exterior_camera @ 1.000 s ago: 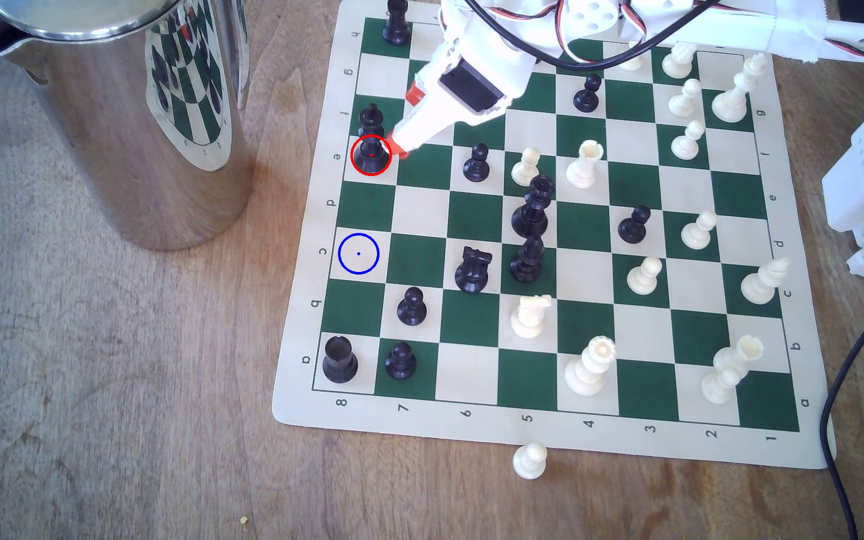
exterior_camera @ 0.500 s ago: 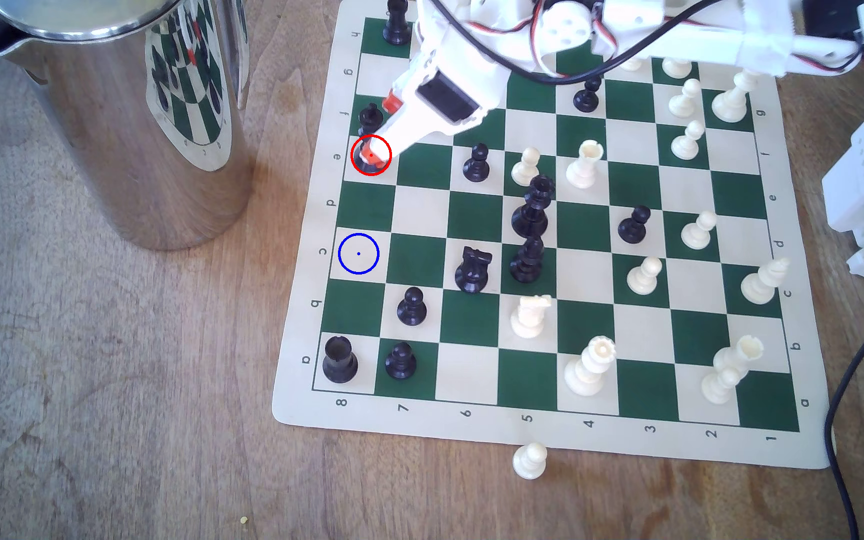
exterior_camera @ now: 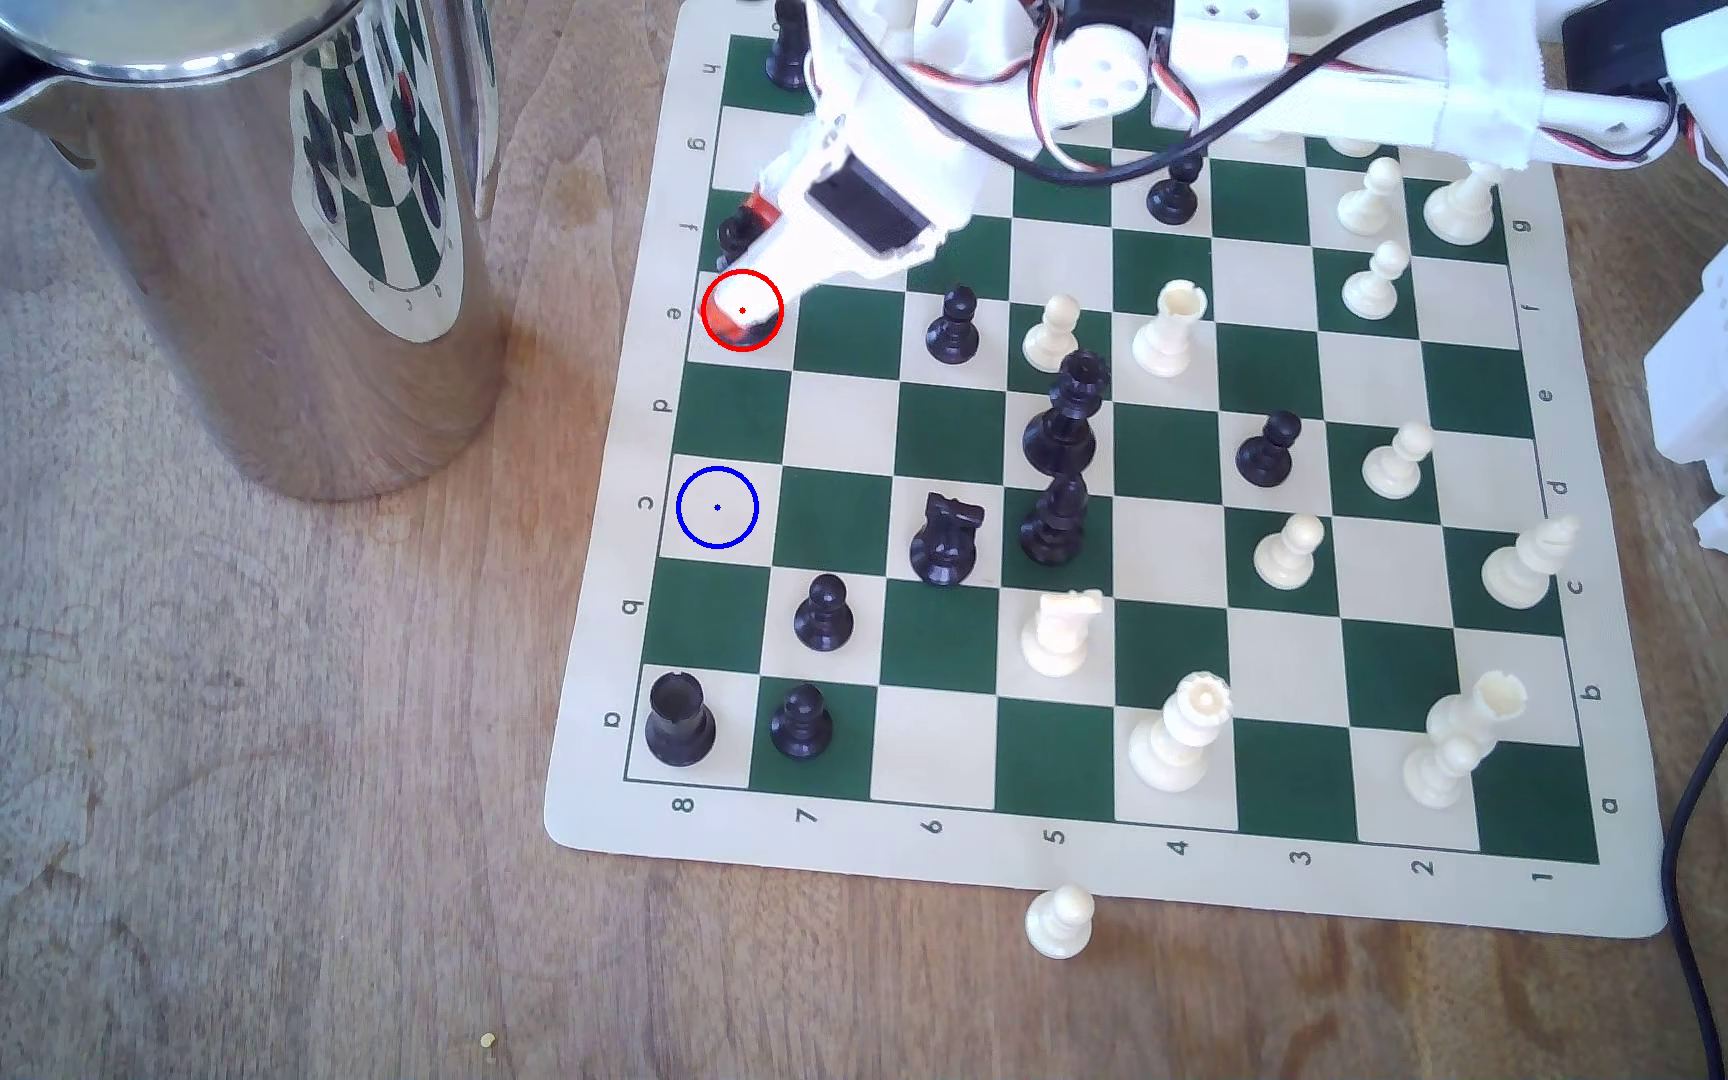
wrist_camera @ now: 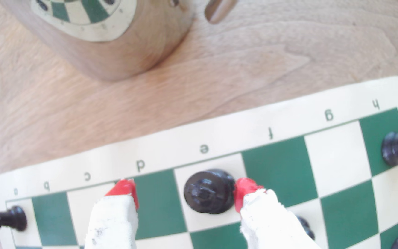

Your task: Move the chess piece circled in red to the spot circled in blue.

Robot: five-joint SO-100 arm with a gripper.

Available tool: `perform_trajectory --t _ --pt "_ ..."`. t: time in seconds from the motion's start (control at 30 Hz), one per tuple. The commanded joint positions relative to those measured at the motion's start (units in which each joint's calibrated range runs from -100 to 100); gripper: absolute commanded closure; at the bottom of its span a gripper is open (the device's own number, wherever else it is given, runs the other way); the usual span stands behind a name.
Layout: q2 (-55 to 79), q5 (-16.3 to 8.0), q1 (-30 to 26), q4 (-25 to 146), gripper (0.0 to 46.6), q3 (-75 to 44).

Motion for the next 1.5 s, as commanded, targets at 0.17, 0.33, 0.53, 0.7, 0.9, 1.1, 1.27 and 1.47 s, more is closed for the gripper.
perform_trajectory --t 0.17,0.33,0.53,0.7,0.9,1.1,1.27,1.47 --pt "-1.57 -0.05 0.2 -1.79 25.9 -5.15" --pt "-0.98 -0.05 0.13 -1.96 26.9 -5.33" --pt "0.72 -0.24 -0.03 -1.96 27.0 -7.06" --pt "1.23 -0.29 0.28 -1.96 27.2 -8.33" --pt "1.49 -0.39 0.13 -1.96 30.1 -8.96" --pt "1.83 0.29 -0.11 -0.98 43.4 -8.96" --pt "2.08 0.49 -0.19 -0.48 46.4 -8.96" --pt "2.25 0.15 -0.26 -0.48 46.4 -10.14"
